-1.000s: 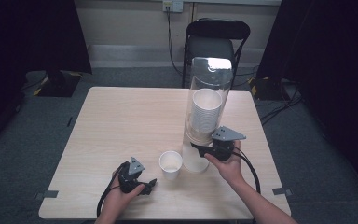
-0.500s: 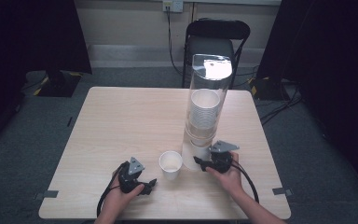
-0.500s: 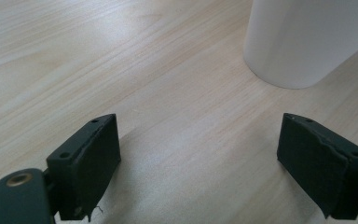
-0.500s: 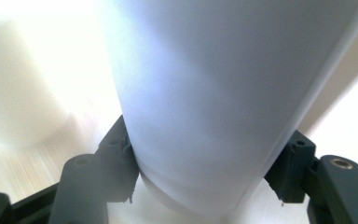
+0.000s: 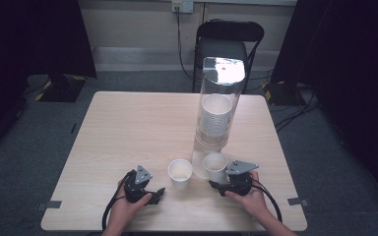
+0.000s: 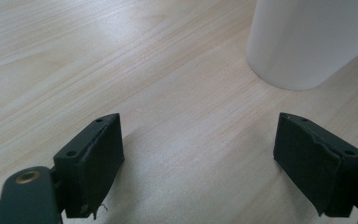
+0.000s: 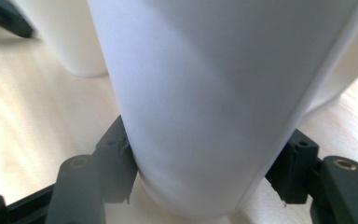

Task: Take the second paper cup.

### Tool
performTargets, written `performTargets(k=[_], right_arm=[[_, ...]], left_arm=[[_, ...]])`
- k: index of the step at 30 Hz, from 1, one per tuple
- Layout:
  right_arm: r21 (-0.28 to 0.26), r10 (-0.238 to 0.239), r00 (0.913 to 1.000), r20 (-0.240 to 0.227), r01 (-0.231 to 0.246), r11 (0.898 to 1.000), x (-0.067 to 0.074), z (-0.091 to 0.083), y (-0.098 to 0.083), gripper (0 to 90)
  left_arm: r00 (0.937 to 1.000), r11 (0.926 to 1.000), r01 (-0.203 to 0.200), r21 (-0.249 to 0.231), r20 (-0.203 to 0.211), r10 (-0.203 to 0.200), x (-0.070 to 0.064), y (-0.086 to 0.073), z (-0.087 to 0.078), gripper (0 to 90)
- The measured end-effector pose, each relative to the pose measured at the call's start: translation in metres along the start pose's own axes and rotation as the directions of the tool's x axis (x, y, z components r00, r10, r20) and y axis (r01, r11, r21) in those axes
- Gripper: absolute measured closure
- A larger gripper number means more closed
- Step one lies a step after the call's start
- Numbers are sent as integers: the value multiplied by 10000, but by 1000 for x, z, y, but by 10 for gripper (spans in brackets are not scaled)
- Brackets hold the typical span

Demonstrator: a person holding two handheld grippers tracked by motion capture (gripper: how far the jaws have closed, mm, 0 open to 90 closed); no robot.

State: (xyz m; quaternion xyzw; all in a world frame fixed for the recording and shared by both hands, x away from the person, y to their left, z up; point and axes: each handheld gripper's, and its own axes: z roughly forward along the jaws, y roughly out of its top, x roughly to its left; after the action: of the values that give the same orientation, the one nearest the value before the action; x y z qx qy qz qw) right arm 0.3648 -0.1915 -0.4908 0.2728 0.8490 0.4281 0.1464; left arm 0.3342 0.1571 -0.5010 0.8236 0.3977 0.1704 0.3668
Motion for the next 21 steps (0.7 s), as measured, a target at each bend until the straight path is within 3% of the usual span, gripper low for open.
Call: performTargets(k=[6,9,10,21], right_arm=[[113,-463,9973,-575,470,9988,13,-9,-4,349],[194,-396,9975,-586,408,9990,13,-10,-8,347],[399,-355,9948,-955,395,9984,12,-9,-12,345],[729,-492,9921,-1153,578,9957,14,-7,-15,340]], left_arm=[[10000,10000,52,-5,-52,-52,0,0,1,155],[10000,10000,34,21,-63,-33,0,1,1,152],[10000,10000,58,16,-57,-58,0,1,1,151],[10000,10000,-37,35,-53,37,1,1,1,147]])
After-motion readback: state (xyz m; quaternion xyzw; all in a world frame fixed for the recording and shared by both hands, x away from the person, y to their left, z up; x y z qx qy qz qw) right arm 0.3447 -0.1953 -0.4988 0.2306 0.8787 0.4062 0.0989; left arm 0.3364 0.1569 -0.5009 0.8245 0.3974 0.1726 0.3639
